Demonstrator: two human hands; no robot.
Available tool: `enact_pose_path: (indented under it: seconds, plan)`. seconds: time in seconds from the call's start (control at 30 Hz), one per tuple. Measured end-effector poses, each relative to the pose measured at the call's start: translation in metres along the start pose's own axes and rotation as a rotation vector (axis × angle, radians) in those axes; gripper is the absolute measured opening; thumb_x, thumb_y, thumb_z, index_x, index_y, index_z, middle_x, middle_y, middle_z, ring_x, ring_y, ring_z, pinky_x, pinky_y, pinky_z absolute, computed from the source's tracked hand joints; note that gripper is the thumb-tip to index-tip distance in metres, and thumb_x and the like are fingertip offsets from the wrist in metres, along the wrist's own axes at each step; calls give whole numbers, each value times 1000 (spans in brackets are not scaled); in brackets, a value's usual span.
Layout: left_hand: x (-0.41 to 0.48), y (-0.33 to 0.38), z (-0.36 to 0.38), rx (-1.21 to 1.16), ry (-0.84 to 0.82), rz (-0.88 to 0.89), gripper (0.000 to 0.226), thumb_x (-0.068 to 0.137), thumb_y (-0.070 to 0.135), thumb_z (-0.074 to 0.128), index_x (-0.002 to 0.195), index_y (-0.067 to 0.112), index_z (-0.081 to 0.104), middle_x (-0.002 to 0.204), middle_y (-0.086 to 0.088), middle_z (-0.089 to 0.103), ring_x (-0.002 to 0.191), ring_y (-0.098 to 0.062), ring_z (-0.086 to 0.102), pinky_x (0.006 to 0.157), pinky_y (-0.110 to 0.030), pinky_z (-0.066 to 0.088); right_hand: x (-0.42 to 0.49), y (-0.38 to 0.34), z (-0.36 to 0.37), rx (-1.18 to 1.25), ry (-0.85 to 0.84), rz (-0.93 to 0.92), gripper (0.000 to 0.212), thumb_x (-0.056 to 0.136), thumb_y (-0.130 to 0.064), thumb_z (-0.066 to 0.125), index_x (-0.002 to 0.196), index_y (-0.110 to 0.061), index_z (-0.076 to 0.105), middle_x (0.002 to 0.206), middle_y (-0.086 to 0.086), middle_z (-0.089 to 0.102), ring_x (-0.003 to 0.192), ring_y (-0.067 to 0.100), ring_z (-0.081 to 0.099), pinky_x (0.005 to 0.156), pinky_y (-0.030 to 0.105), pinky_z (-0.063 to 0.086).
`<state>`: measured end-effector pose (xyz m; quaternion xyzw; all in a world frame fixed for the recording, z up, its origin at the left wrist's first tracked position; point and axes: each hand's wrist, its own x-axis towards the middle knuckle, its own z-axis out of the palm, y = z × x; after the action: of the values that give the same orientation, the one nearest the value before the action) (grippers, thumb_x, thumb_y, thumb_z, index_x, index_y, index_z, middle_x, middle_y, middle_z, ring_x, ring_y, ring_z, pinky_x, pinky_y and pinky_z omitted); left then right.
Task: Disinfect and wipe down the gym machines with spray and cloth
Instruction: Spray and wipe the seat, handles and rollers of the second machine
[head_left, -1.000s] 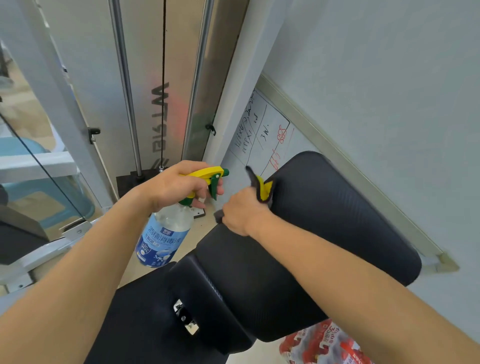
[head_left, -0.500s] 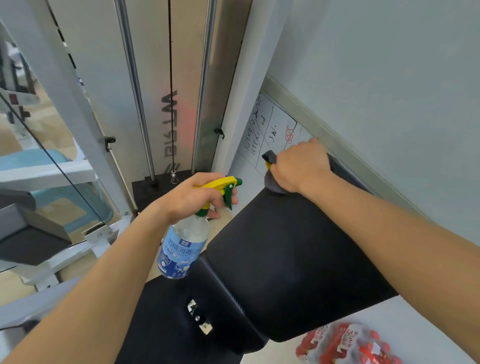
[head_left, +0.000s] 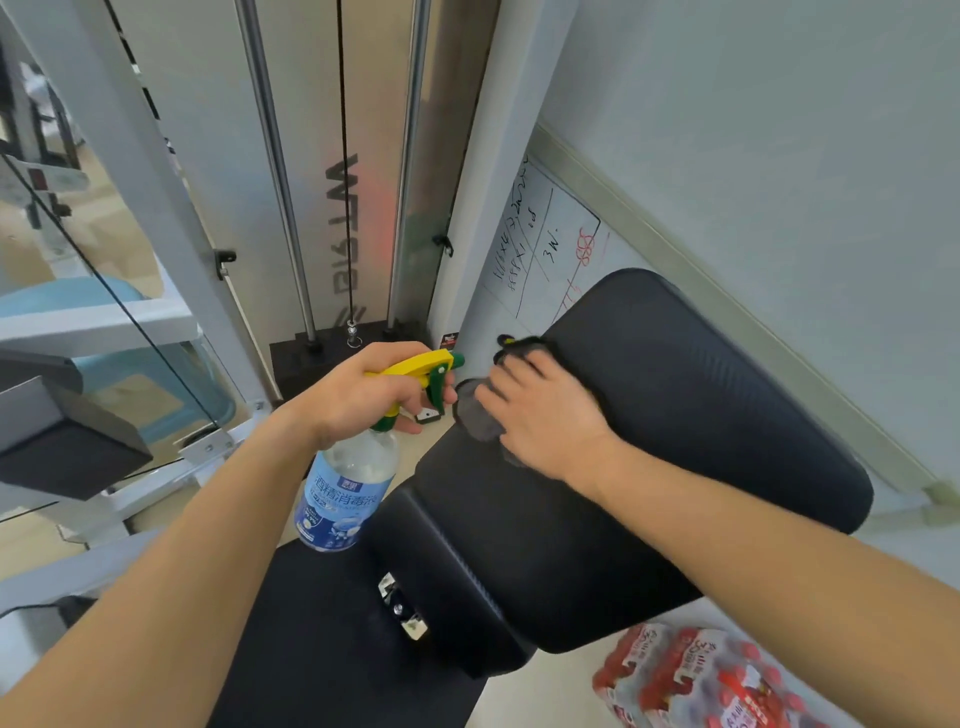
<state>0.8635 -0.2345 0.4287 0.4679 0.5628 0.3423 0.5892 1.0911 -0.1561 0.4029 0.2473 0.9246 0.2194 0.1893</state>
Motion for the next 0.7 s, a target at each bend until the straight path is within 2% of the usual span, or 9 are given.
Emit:
enact_pose_path:
  seconds: [0.13, 0.27, 0.33, 0.4, 0.5, 0.57, 0.63, 0.67, 0.7]
  plan:
    - [-11, 5, 14, -54, 1, -1, 51, 65, 3, 54, 114, -3, 62, 108, -18, 73, 117, -42, 65, 90, -53, 57, -19, 60, -34, -31, 78, 221, 47, 89, -40, 37, 117, -10, 61, 118, 10, 60, 121, 30, 48, 115, 52, 25]
    - [-17, -4, 21, -58, 8, 12, 46, 67, 3, 55, 112, 0, 64, 107, -15, 74, 114, -35, 68, 92, -54, 57, 8, 81, -61, -60, -75, 458, 39, 98, -36, 38, 86, -17, 70, 97, 8, 70, 109, 32, 57, 119, 55, 13]
    - [-20, -13, 19, -48, 21, 13, 39, 74, -3, 56, 112, 3, 65, 108, -12, 75, 114, -32, 70, 96, -57, 57, 29, 63, -60, -67, -184, 418, 42, 99, -35, 35, 70, -20, 62, 79, 1, 66, 99, 28, 59, 118, 53, 15]
    - [-22, -22, 16, -51, 39, 1, 38, 83, -14, 51, 115, 2, 64, 109, -11, 76, 114, -29, 70, 97, -57, 57, 45, 31, -50, -83, -257, 307, 42, 98, -35, 35, 68, -22, 61, 67, -4, 56, 82, 23, 57, 109, 51, 27]
    - [-25, -32, 9, -40, 48, -18, 40, 86, -15, 50, 117, 5, 65, 109, -9, 76, 114, -27, 70, 95, -54, 59, 55, -23, -19, -32, -313, 144, 39, 101, -34, 35, 81, -24, 67, 77, -3, 63, 79, 22, 55, 91, 43, 37]
    - [-28, -35, 6, -31, 39, -26, 37, 83, -5, 56, 116, 8, 66, 110, -9, 75, 114, -27, 69, 94, -51, 60, 49, -43, -1, 23, -283, 80, 39, 102, -35, 34, 90, -23, 68, 85, 0, 65, 79, 23, 51, 85, 42, 39]
    - [-31, -36, 8, -32, 41, -30, 45, 72, 7, 58, 116, 8, 66, 111, -11, 74, 114, -28, 69, 93, -50, 60, 33, -50, 8, -8, -207, 35, 39, 102, -32, 31, 110, -15, 66, 104, 6, 66, 95, 28, 52, 93, 44, 38]
    - [-32, -37, 11, -39, 49, -30, 48, 69, 9, 57, 116, 8, 66, 111, -11, 75, 114, -28, 69, 92, -50, 60, 22, -50, 13, -39, -156, 18, 43, 102, -30, 29, 125, -11, 60, 122, 10, 63, 112, 32, 51, 103, 47, 35]
    - [-33, -37, 14, -52, 63, -28, 49, 67, 9, 56, 116, 8, 66, 110, -10, 75, 114, -28, 69, 91, -49, 61, 9, -48, 18, -53, -125, 7, 49, 102, -29, 28, 141, -8, 49, 142, 14, 52, 131, 36, 42, 113, 49, 28]
